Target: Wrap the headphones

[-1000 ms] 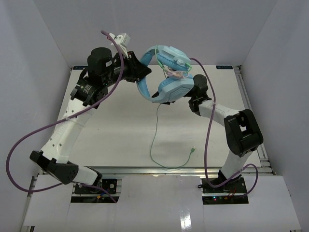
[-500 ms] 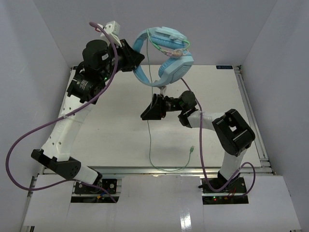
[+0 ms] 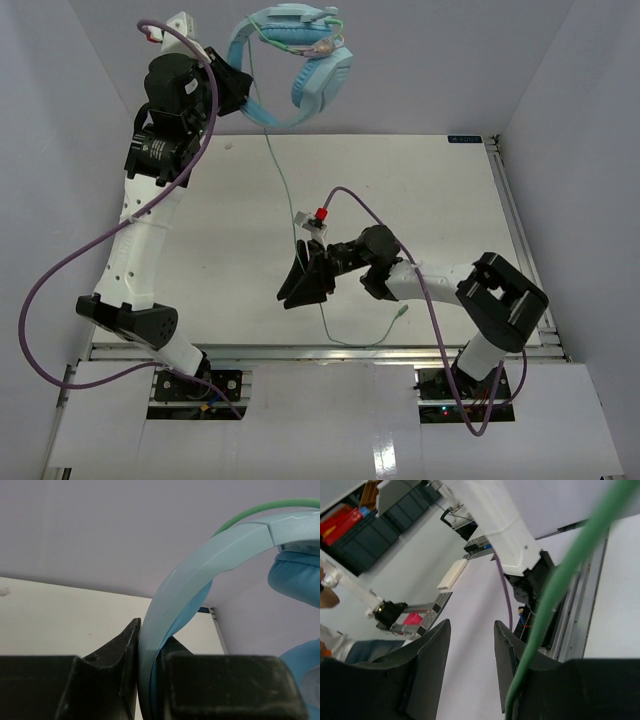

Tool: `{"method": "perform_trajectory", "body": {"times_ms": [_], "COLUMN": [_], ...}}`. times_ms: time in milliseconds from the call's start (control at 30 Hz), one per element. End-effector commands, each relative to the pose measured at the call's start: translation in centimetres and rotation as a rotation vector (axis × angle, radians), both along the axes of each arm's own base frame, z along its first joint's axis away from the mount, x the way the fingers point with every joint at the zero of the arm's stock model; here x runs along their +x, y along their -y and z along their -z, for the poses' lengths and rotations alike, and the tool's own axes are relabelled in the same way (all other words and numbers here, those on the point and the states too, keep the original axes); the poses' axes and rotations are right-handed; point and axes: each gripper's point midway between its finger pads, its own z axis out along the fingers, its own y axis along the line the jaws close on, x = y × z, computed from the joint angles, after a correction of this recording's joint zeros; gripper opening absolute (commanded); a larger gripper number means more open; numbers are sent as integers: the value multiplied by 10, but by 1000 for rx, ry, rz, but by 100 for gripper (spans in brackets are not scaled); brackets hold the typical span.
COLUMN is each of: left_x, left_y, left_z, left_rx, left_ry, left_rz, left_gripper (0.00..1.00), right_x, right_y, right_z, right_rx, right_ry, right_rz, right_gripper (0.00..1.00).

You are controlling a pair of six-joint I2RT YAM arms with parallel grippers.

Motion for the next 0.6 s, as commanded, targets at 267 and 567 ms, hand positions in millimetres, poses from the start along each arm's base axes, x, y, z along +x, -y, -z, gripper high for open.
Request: {"method": "perform_trajectory", "body": {"times_ms": [267,567], "left_x": [14,-10], "left_y": [-78,-99], "left_z": [-3,15], "left_rx": [145,259], "left_ry": [52,24], "left_rz": [-303,-354], "left_gripper": [0,0], "right_x": [-50,23], "right_y": [20,24], "right_z": [-9,22], "right_rx": [97,-177], "right_ry": [330,650], "right_rz": [-108,139], "right_gripper": [18,8]}}
